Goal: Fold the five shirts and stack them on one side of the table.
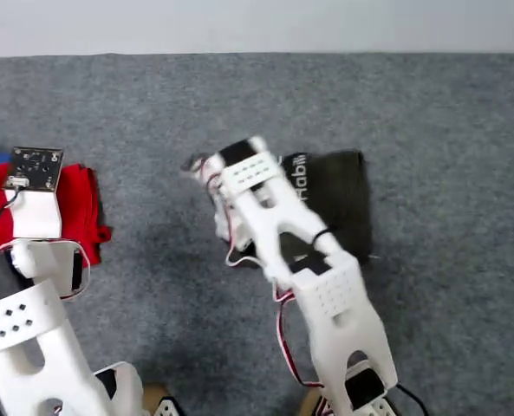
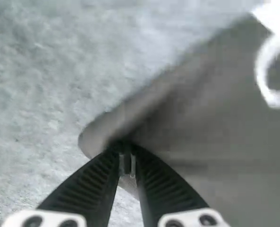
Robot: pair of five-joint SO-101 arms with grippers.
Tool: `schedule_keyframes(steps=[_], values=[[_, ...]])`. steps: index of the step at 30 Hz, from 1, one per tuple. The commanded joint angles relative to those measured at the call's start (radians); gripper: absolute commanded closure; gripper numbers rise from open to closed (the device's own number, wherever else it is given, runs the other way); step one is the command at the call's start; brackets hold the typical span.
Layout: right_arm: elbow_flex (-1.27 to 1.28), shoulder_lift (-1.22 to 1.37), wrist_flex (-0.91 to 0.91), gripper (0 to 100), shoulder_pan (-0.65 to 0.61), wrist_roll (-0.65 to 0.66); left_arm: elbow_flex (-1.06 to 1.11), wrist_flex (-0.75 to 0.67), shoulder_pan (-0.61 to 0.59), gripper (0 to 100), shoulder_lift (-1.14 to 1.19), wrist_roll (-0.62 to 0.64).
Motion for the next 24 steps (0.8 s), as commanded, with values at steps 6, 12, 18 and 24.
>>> schedule_keyframes(steps=[6, 12, 18, 24], values=[[-0.098, -0.099, 0.048, 98.9, 0.007, -0.005, -0.002, 0.012, 0.000, 99, -0.021, -0.008], [-0.163, -0.263, 0.097, 98.9, 0.082, -0.005, -0.008, 0.012, 0.000, 99, -0.021, -0.005], [-0.163, -0.358, 0.091, 98.9, 0.217, -0.008, -0.010, 0.012, -0.005, 99, -0.023, -0.003], [-0.163, -0.278, 0.002, 98.9, 0.443, -0.003, -0.012, 0.012, -0.005, 99, -0.023, -0.003]])
